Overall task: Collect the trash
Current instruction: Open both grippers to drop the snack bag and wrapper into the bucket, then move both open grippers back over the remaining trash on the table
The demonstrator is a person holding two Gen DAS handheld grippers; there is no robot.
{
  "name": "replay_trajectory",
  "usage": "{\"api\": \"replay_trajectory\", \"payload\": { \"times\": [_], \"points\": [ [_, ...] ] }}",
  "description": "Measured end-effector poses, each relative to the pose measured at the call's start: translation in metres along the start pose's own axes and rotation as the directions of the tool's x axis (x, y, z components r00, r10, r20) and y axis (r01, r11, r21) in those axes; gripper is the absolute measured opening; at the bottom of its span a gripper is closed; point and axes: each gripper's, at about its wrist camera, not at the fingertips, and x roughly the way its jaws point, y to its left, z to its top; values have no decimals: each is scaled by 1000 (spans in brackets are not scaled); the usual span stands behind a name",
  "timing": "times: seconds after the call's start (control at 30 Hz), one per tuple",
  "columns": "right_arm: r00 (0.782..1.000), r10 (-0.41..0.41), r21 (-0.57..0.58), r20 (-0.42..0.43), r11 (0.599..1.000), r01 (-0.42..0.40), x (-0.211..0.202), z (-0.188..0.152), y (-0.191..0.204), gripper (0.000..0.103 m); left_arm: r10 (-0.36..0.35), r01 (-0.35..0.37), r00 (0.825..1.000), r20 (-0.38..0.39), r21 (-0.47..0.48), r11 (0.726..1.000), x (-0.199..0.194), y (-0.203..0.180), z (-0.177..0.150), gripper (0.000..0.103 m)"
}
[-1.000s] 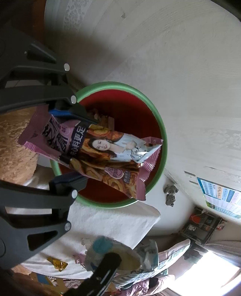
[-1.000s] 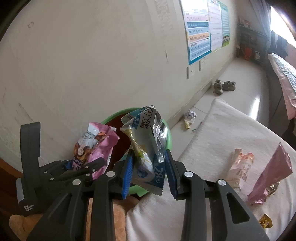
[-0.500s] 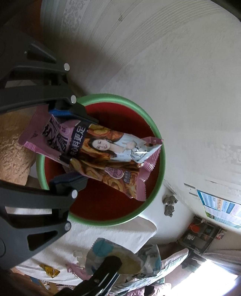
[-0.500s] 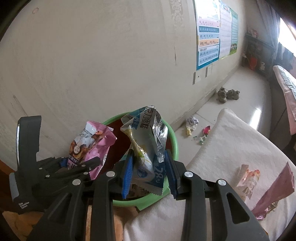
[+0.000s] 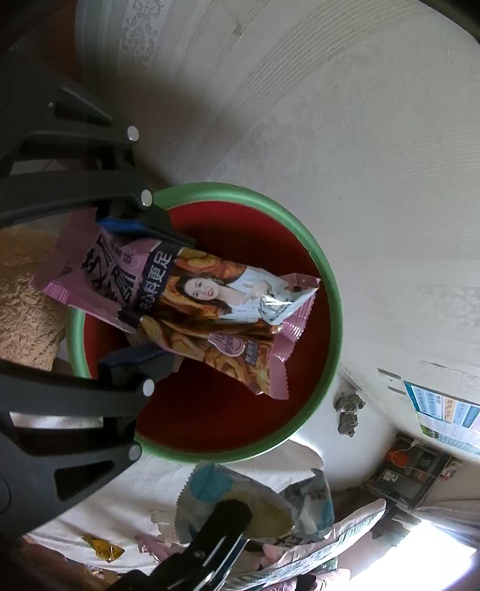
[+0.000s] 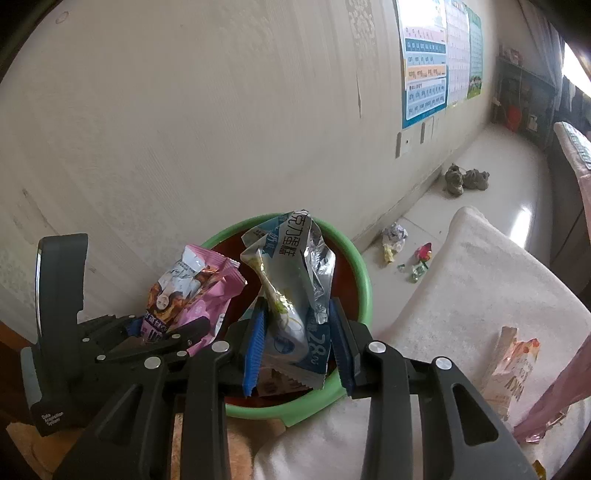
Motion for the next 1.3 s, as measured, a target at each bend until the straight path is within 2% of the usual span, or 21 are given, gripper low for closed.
{"api": "replay_trajectory", "payload": {
  "times": [0.17, 0.23, 0.37, 0.6, 0.73, 0.83, 0.9, 0.97, 1.0, 1.1, 1.13, 1.2, 1.3],
  "points": [
    [1000, 3, 0, -3, 1000, -3, 2, 1, -1, 36, 9, -9, 1000, -9, 6, 1000, 3, -1, 1, 47],
    [1000, 13, 3, -6, 1000, -13, 3, 2, -1, 45, 14, -14, 1000, -13, 7, 1000, 5, -1, 1, 56],
    [1000, 20, 8, -9, 1000, -20, 5, 0, -1, 53, 25, -24, 1000, -12, 15, 1000, 5, -1, 2, 74],
    [1000, 14, 50, 8, 999, -14, -15, -6, -8, 55, 54, -54, 998, 12, 33, 998, -2, -4, -3, 74],
    [999, 15, 154, 32, 988, -20, -45, -24, -32, 55, 13, -14, 999, 33, 29, 999, -17, -18, -12, 74],
    [998, -42, 230, 42, 973, 32, -73, -49, -66, 55, -22, 18, 999, 50, 70, 997, -27, -40, -20, 74],
    [995, -94, 305, 42, 949, 77, -93, -70, -97, 55, -43, 38, 998, 51, 100, 994, -31, -56, -27, 74],
    [986, -166, 395, 31, 908, 141, -113, -94, -132, 55, -66, 61, 997, 38, 131, 990, -32, -74, -33, 74],
    [976, -218, 459, 13, 868, 188, -125, -112, -157, 55, -72, 67, 997, 32, 141, 988, -31, -79, -34, 74],
    [952, -302, 592, -46, 760, 270, -145, -151, -205, 56, -91, 87, 996, 15, 179, 980, -33, -101, -45, 74],
    [946, -317, 633, -68, 719, 286, -150, -166, -221, 56, -98, 95, 995, 7, 194, 976, -34, -110, -48, 74],
    [938, -329, 682, -110, 662, 312, -152, -189, -241, 56, -107, 105, 994, -1, 218, 970, -37, -124, -54, 74],
    [945, -299, 704, -133, 643, 302, -142, -208, -248, 56, -124, 123, 992, -13, 256, 959, -41, -143, -64, 74]
  ]
}}
